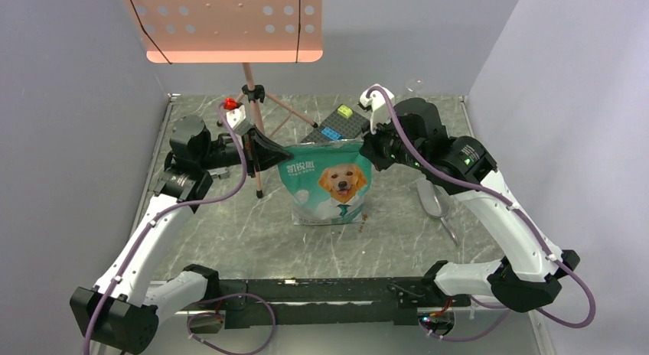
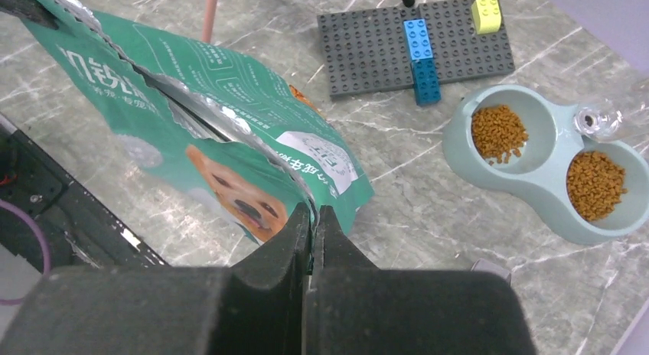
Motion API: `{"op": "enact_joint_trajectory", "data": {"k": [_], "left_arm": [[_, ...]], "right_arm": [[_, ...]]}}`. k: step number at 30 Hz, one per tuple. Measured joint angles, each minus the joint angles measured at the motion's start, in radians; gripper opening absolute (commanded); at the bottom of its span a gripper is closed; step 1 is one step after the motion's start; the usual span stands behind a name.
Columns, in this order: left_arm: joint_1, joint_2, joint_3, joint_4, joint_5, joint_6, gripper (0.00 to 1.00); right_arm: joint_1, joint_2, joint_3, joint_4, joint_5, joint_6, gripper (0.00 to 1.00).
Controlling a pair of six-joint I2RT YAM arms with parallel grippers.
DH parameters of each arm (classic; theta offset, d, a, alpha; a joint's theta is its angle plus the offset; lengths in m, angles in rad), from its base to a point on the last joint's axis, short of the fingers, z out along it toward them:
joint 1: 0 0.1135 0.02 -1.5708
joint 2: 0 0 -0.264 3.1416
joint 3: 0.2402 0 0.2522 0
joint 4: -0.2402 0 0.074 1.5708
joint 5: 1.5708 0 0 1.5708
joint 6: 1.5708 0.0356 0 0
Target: Serve the pet food
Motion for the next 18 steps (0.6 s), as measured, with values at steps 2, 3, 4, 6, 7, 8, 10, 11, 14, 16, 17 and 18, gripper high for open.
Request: {"op": "enact_joint_trajectory", "data": {"k": [2, 3, 4, 6, 7, 8, 10, 11, 14, 16, 17, 18], "left_arm": [[0.0, -0.002, 0.0, -0.008, 0.005, 0.0, 0.0], [0.0, -0.002, 0.0, -0.008, 0.006, 0.0, 0.0], [0.0, -0.002, 0.0, -0.01, 0.006, 0.0, 0.01], [0.0, -0.003, 0.0, -0.013, 0.004, 0.0, 0.14], [0.003, -0.005, 0.0, -0.02, -0.003, 0.001, 0.21], [0.011, -0.007, 0.0, -0.031, -0.011, 0.003, 0.28], [0.029, -0.017, 0.0, -0.043, -0.024, 0.002, 0.37], [0.04, -0.027, 0.0, -0.043, -0.033, -0.002, 0.4], [0.048, -0.051, 0.0, -0.032, -0.046, -0.014, 0.45], [0.048, -0.06, 0.0, -0.024, -0.046, -0.021, 0.48], [0.048, -0.061, 0.0, -0.02, -0.046, -0.025, 0.49], [0.048, -0.061, 0.0, -0.016, -0.045, -0.027, 0.5]], "right_arm": [[0.0, -0.008, -0.008, 0.001, -0.011, -0.002, 0.0], [-0.001, -0.01, -0.008, 0.001, -0.012, -0.002, 0.12], [-0.001, -0.01, -0.008, 0.002, -0.012, -0.003, 0.26], [-0.003, -0.013, -0.008, 0.001, -0.014, -0.012, 0.46], [-0.011, -0.019, -0.009, -0.009, -0.002, -0.022, 0.51], [-0.024, -0.032, -0.01, -0.023, 0.011, -0.032, 0.54], [-0.053, -0.06, -0.011, -0.052, 0.04, -0.05, 0.58], [-0.065, -0.076, -0.011, -0.064, 0.048, -0.057, 0.6], [-0.071, -0.108, -0.011, -0.074, 0.038, -0.077, 0.67], [-0.07, -0.116, -0.011, -0.074, 0.017, -0.09, 0.74], [-0.071, -0.116, -0.011, -0.074, 0.004, -0.093, 0.77], [-0.07, -0.114, -0.011, -0.074, -0.008, -0.097, 0.79]]}}
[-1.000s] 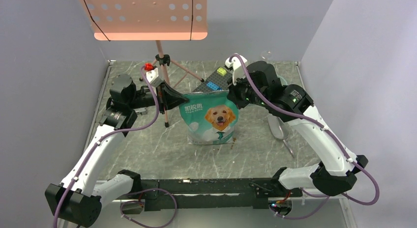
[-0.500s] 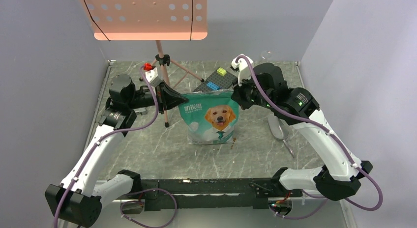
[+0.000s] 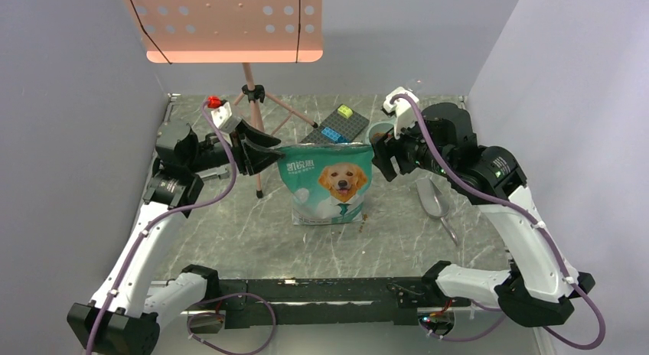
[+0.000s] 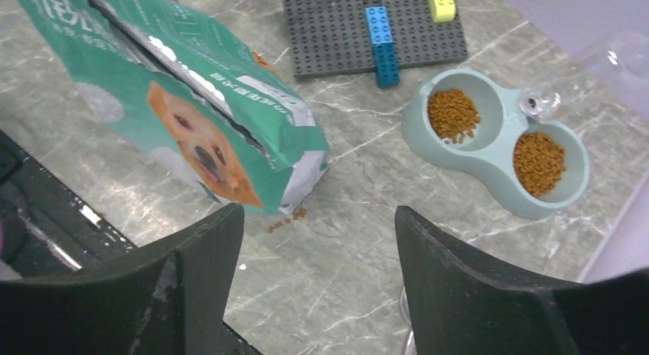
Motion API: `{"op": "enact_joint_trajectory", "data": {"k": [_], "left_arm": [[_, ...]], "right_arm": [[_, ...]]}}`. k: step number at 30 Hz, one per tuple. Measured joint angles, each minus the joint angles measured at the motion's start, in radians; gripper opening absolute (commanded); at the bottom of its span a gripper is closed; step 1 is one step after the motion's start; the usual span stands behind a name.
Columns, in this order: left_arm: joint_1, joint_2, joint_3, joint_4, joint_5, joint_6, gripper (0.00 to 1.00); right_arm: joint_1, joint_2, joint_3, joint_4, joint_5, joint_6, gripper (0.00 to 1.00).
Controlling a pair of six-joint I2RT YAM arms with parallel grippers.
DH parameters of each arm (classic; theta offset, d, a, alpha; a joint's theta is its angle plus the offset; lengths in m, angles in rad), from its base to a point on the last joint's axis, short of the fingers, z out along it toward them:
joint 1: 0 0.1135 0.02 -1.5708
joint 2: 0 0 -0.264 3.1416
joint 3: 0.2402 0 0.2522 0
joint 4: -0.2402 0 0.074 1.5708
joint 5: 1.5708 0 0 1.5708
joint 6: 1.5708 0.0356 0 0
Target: Serve the pet food
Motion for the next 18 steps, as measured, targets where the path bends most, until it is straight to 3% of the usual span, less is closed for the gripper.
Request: {"op": "enact_joint_trajectory", "data": {"k": [9, 18], "left_arm": [[0.0, 0.001, -0.021, 0.013, 0.009, -0.029, 0.56], [0.0, -0.016, -0.031, 0.027, -0.002, -0.063, 0.62]], "right_arm": [[0.014, 0.051, 0.008, 0.023, -0.116, -0.024, 0.96], [0.054, 0.132, 0.058, 0.095, -0.087, -0.025, 1.0]]}}
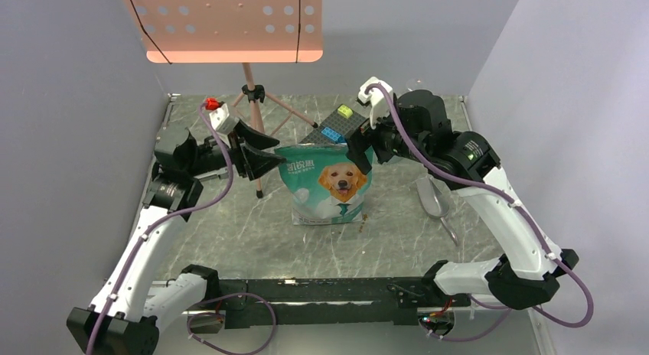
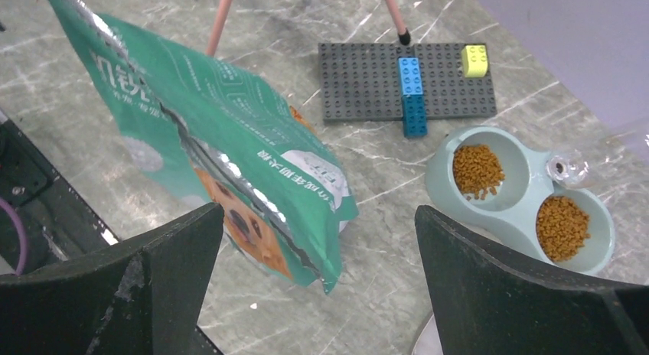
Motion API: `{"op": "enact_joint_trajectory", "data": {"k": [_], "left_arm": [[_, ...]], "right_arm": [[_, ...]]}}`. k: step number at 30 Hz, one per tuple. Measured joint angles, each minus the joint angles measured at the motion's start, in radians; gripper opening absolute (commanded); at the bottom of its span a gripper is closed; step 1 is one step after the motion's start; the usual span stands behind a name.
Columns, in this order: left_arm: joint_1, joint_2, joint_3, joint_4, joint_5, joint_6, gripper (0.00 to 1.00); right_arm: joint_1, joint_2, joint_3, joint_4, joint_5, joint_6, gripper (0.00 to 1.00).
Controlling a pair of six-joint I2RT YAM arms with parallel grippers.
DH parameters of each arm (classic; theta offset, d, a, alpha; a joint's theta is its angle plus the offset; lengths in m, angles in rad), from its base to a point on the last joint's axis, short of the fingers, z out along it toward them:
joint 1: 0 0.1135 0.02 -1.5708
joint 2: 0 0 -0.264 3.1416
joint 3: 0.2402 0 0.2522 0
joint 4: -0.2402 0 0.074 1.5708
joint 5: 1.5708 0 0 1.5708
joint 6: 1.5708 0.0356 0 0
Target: Serve the pet food
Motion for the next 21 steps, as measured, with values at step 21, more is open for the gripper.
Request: {"op": "enact_joint_trajectory", "data": {"k": [21], "left_arm": [[-0.023, -0.19, 0.505, -0.394, -0.786, -0.098, 0.89]], "right_arm": [[0.0, -0.328, 0.098, 0.177, 0.783, 0.419, 1.0]]}}
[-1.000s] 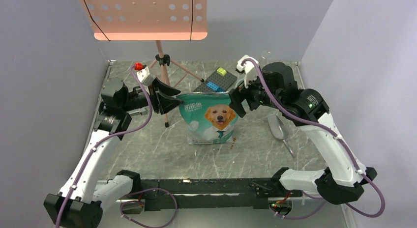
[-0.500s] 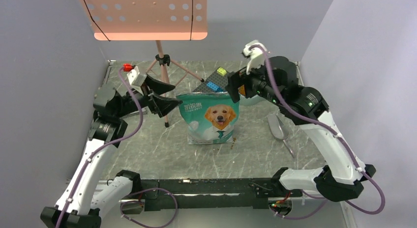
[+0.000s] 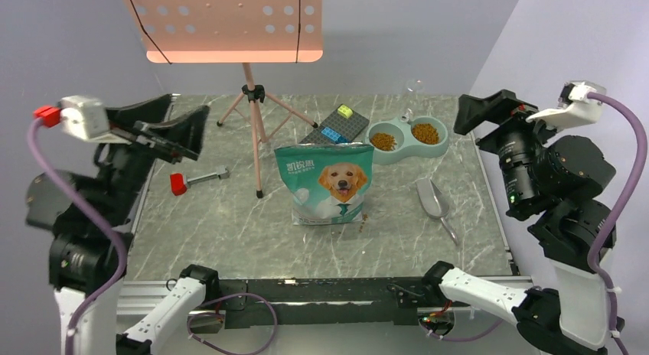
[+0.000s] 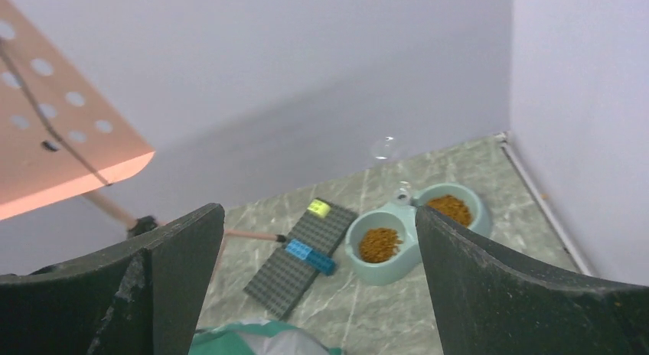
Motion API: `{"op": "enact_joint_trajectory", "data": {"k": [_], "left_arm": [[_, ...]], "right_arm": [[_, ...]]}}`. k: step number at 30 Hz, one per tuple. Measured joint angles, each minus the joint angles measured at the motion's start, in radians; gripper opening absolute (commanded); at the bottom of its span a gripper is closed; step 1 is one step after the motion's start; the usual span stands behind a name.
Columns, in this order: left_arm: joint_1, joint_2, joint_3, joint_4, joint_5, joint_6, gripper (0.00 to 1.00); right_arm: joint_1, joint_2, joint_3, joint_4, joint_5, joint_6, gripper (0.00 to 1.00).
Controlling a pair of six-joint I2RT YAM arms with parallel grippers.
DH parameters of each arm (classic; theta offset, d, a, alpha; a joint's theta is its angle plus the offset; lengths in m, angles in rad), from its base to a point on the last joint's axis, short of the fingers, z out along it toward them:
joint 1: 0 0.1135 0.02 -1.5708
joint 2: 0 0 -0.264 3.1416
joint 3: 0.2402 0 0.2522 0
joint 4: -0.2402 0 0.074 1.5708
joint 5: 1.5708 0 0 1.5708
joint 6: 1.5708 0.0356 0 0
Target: Serve the pet food
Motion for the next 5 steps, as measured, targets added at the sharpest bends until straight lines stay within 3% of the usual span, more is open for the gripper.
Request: {"op": "enact_joint_trajectory", "data": {"k": [5], "left_arm": [[0.0, -0.035, 0.07, -0.089, -0.16, 0.056, 0.91]], "right_arm": [[0.0, -0.013, -0.001, -0.037, 0.116, -0.001, 1.0]]}}
